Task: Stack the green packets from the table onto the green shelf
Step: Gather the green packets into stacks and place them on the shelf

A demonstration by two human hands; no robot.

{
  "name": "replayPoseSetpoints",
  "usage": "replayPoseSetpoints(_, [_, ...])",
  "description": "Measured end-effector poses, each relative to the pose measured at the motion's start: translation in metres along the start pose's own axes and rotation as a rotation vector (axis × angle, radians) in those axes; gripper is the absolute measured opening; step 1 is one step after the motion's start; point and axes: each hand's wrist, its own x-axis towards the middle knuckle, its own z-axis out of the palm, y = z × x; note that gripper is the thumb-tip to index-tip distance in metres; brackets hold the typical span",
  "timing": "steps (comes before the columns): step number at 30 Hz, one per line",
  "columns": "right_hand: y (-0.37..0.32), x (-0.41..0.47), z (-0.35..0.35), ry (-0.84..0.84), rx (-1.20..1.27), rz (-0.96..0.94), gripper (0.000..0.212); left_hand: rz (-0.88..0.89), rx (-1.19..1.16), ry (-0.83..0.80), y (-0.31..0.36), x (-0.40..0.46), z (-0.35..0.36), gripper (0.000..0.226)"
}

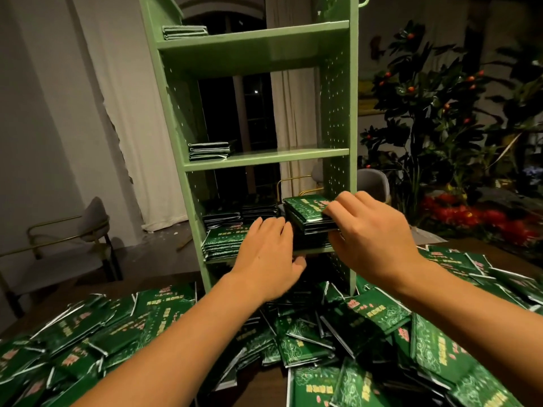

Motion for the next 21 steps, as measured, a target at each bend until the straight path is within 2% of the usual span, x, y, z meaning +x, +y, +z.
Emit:
replayPoseSetpoints(4, [-0.003, 0.015, 0.024, -0.053, -0.022, -0.033, 0.025, -0.001, 0.003, -0.075, -0.005, -0.001, 0.014, 0.054])
replayPoseSetpoints(7, [-0.002, 0.027, 0.045, -0.147, -0.041, -0.024, 0.03, 0.014, -0.033, -0.052, -0.009, -0.003, 0.021, 0.063])
replayPoseSetpoints(15, [0.005, 0.051, 0.06, -0.464, 0.031, -0.005, 0.032, 0.057, -0.095, 0.009, -0.015, -0.002, 0.027, 0.065])
replayPoseSetpoints(16, [0.004, 0.05, 0.056, -0.453, 0.033, 0.0, 0.03, 0.061, -0.094, 0.014, -0.016, -0.002, 0.027, 0.065])
replayPoseSetpoints(19, [0.0, 0.034, 0.045, -0.263, 0.05, -0.081, 0.018, 0.059, -0.099, 0.02, -0.016, -0.002, 0.029, 0.066])
replayPoseSetpoints(21, [-0.007, 0.022, 0.042, -0.252, 0.104, -0.125, 0.012, 0.058, -0.097, 0.027, -0.016, -0.001, 0.029, 0.064])
